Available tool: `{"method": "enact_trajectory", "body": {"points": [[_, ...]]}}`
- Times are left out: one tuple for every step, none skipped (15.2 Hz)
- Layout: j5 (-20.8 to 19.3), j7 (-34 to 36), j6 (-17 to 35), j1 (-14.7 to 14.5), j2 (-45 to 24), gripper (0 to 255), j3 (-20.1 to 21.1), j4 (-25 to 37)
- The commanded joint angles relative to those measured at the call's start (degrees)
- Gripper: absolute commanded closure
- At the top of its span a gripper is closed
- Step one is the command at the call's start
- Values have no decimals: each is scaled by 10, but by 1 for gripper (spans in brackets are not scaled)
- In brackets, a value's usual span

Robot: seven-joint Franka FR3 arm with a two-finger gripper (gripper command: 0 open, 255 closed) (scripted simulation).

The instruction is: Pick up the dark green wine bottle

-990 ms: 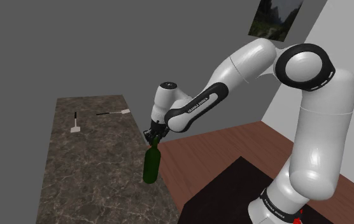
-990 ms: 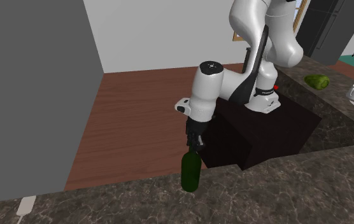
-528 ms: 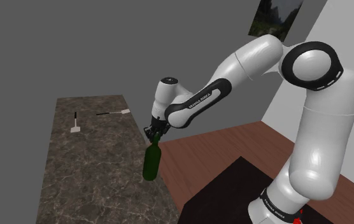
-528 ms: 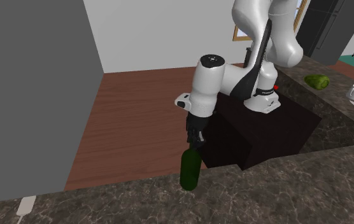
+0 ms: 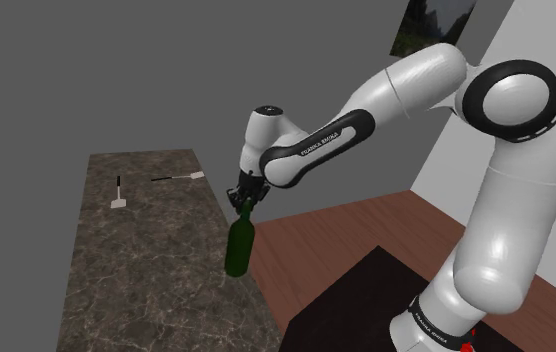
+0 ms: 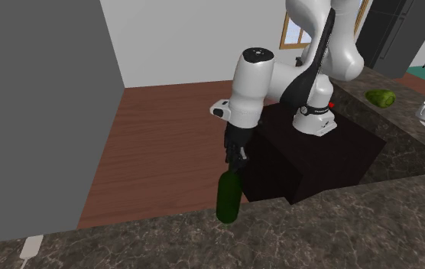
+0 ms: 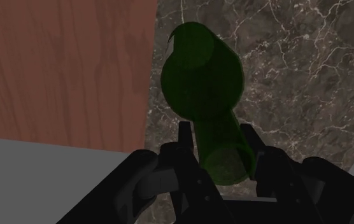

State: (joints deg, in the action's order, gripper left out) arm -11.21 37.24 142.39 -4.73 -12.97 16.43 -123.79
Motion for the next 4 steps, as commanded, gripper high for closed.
{"method": "enact_trajectory", "body": {"points": [[7, -6, -14, 2, 10, 255, 2, 5], [11, -9, -21, 3, 15, 255, 3, 7], [11, -9, -22, 3, 16, 255, 3, 7], [11, -9, -22, 3, 16, 255, 3, 7]]}}
